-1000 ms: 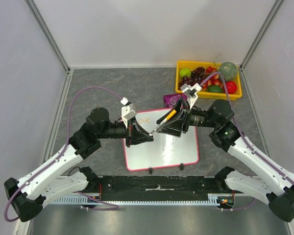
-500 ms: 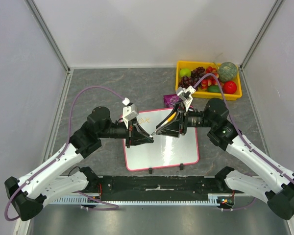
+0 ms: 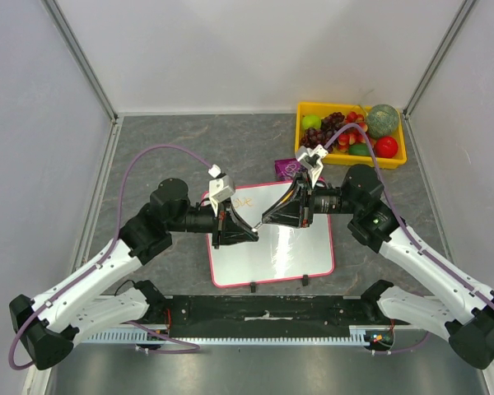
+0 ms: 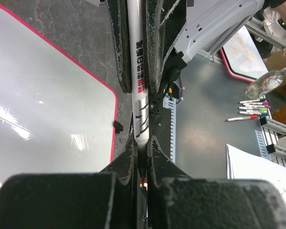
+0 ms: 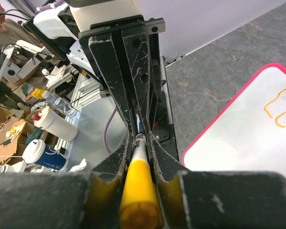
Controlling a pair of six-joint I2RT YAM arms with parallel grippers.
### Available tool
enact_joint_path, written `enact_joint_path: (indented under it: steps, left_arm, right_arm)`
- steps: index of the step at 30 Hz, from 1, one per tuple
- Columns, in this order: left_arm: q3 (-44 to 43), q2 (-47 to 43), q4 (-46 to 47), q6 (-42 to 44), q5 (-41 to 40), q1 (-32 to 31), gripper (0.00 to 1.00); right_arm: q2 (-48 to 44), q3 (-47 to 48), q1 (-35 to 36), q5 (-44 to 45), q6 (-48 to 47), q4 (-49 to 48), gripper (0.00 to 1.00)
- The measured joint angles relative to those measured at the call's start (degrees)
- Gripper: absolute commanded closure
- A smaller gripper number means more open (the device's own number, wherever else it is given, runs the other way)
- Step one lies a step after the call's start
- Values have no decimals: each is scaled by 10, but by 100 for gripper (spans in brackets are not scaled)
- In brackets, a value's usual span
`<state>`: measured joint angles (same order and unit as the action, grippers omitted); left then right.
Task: Write a sentence on the whiteboard
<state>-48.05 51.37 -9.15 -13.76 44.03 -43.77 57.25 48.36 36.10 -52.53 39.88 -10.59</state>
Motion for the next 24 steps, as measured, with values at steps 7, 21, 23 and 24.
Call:
enact_joint_path:
  steps: [7,21,23,24]
  left_arm:
    - [0,0,-13,-2,-6,0,33]
    - [27,-43,-83,-64,-314,10,8]
    - [39,-61,-102,-82,-371,25,7]
    - [47,-72,-112,-91,-394,39,7]
  right_arm:
    - [0,0,0,3,-25,26,100]
    - [-36,2,0,170,-113,180,100]
    - [-45,2,0,200,-122,194,100]
    - [-48,2,0,215,-125,201,100]
